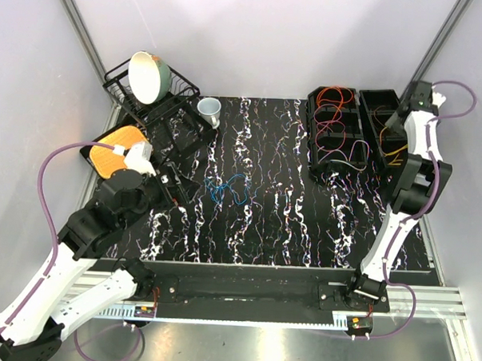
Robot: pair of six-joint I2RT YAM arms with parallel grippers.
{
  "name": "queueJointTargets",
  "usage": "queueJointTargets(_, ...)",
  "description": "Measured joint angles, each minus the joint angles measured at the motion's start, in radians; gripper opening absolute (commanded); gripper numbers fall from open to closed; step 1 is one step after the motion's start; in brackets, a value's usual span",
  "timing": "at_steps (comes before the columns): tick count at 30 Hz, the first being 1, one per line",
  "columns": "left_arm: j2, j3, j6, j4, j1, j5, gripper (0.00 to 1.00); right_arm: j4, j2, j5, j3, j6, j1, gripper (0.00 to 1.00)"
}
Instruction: Untangle the cables
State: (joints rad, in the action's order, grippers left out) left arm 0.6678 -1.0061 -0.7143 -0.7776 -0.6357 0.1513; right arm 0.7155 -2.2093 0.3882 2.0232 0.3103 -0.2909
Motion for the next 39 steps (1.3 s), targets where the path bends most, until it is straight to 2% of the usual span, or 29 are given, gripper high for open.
queueJointTargets(3, 0.000, 0.001, 0.003, -0.001, 0.000, 0.003, 0.99, 0.010, 0.024, -0.025, 0.060, -0.001, 0.000, 0.89)
queueJointTargets(9, 0.009, 0.002, 0.010, -0.025, 0.000, 0.017, 0.99, 0.029, 0.174, -0.126, 0.050, 0.026, 0.000, 0.90)
queueJointTargets(13, 0.052, 0.023, 0.010, -0.049, 0.000, 0.052, 0.99, 0.002, 0.348, -0.250, -0.114, 0.072, 0.003, 0.92)
queueJointTargets(16, 0.128, 0.048, 0.010, -0.057, 0.000, 0.059, 0.99, -0.053, 0.492, -0.351, -0.320, 0.109, 0.033, 0.93)
queueJointTargets(18, 0.188, 0.073, 0.008, -0.053, 0.000, 0.059, 0.97, -0.068, 0.550, -0.393, -0.425, 0.120, 0.084, 0.93)
queueJointTargets(21, 0.273, 0.137, 0.006, -0.023, 0.000, 0.059, 0.95, -0.090, 0.590, -0.443, -0.544, 0.126, 0.234, 0.91)
queueJointTargets(27, 0.349, 0.220, -0.010, 0.055, 0.000, 0.061, 0.89, -0.169, 0.673, -0.560, -0.732, 0.178, 0.494, 0.89)
queueJointTargets(34, 0.456, 0.252, -0.078, 0.214, 0.002, 0.098, 0.84, -0.304, 0.867, -0.590, -0.961, 0.269, 0.594, 0.88)
queueJointTargets(39, 0.537, 0.282, -0.130, 0.296, 0.014, 0.112, 0.81, -0.333, 0.933, -0.588, -1.029, 0.314, 0.613, 0.86)
